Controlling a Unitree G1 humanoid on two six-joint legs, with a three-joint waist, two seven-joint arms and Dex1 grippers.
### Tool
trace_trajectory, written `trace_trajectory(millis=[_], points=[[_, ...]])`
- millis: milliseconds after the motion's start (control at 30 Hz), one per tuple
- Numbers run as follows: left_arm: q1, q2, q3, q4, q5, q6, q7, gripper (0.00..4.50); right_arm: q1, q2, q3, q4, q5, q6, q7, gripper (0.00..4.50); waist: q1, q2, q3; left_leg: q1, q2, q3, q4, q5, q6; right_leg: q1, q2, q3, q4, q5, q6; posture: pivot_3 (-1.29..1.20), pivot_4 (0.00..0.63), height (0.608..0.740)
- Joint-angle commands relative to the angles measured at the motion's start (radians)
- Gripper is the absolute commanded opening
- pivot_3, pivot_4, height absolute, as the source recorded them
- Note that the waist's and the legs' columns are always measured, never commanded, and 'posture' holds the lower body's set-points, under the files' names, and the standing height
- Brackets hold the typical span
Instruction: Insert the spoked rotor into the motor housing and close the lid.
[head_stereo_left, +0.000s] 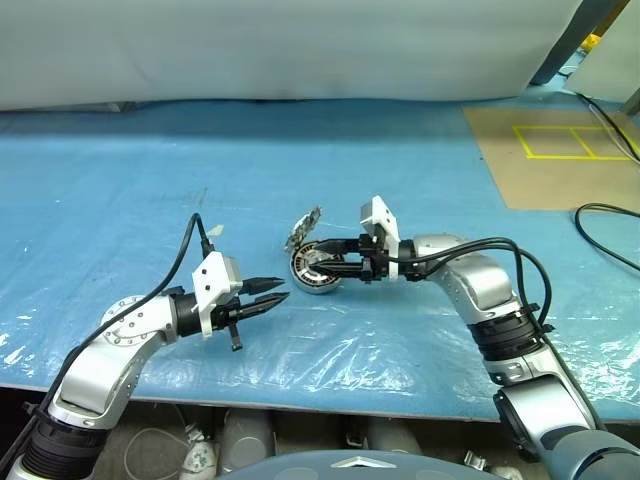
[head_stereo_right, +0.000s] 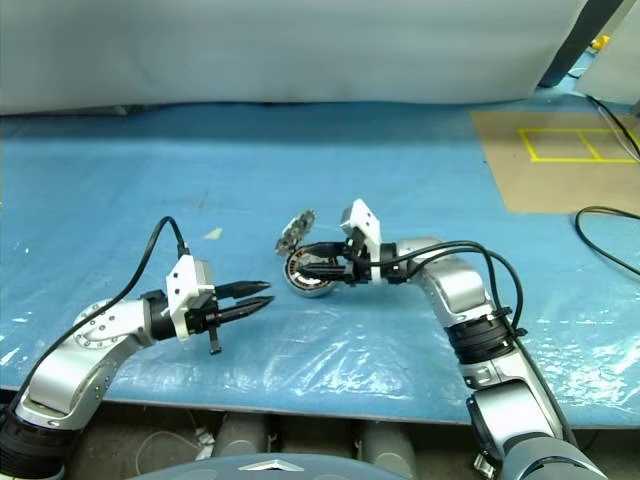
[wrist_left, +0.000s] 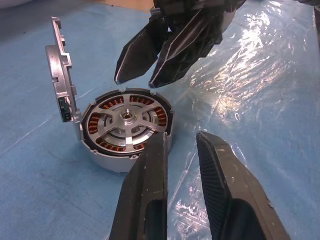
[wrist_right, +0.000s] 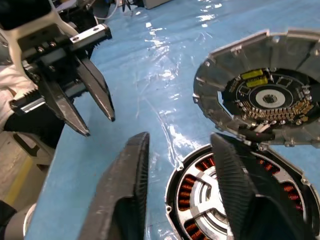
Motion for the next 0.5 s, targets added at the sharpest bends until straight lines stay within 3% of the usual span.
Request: trace_trajectory(millis=[33,100,333,500], points=[[0.001,0.003,0.01,-0.005,-0.001,-0.022,-0.006,0.96,-0.028,0.032,0.007,0.055,-0.038,-0.075,-0.025,0.64,0.0,0.0,0.0,0.0,0.0,0.0,0.0,0.0,0.0,0.0,0.0,0.0,0.0,0.0,0.0,0.0,0.15,0.74],[0.005,0.003,0.013,-0.003,0.0,-0.025,-0.005,0.96,-0.043,0.049,-0.006,0.073,-0.027,-0.056,-0.032,0.03,0.0,0.0,0.0,0.0,0.0,0.0,0.0,0.0,0.0,0.0,0.0,0.0,0.0,0.0,0.0,0.0,0.15,0.74],[0.012,0.002,0.032,0.021,0.003,-0.045,0.002,0.96,-0.055,0.064,-0.017,0.087,-0.03,-0.058,-0.042,0.03,0.001,0.0,0.0,0.0,0.0,0.0,0.0,0.0,0.0,0.0,0.0,0.0,0.0,0.0,0.0,0.0,0.15,0.74],[-0.026,-0.01,0.043,0.09,0.024,-0.065,0.028,0.96,-0.05,0.053,0.045,0.142,-0.124,-0.128,-0.049,0.03,0.0,0.0,0.0,0.0,0.0,0.0,0.0,0.0,0.0,0.0,0.0,0.0,0.0,0.0,0.0,0.0,0.15,0.74]])
